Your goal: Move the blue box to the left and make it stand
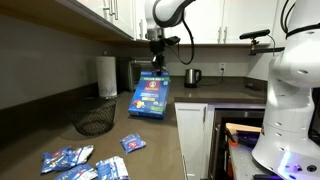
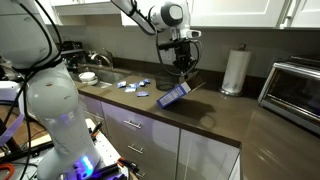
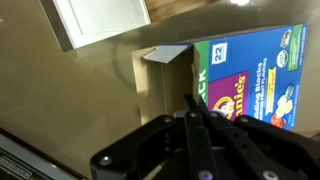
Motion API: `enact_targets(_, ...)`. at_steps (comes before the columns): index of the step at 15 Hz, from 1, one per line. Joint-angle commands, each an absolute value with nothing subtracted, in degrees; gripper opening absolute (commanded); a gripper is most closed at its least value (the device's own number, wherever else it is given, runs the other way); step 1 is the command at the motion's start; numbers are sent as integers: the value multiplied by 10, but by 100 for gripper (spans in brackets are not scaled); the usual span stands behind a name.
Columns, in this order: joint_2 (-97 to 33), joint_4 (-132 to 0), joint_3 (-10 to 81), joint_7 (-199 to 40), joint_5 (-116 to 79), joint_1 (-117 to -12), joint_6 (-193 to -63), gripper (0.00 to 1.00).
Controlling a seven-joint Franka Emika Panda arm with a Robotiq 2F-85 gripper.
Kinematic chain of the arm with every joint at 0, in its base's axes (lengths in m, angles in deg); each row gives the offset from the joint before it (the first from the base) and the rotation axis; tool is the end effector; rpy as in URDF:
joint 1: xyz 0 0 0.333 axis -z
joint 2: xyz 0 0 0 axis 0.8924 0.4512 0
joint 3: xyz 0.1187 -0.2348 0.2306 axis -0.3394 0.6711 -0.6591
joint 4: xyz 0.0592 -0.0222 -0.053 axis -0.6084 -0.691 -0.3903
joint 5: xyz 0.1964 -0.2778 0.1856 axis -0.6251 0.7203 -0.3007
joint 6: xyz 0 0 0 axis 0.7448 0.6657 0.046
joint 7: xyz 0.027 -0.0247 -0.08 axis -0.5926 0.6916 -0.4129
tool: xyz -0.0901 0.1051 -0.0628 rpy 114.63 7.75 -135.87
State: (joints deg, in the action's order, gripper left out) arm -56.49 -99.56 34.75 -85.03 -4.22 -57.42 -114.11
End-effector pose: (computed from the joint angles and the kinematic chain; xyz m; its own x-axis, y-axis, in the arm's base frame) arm 0.4926 -0.1062 0.4377 0.9998 0.0028 0.0218 -0.0028 -0.9678 0.2519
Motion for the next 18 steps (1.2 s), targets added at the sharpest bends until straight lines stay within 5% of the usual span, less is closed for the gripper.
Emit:
enact_targets(1, -592, -1023, 342, -811, 0, -575, -1161, 0)
enact_targets(18, -629, -1077, 285, -693, 122, -591, -1152, 0)
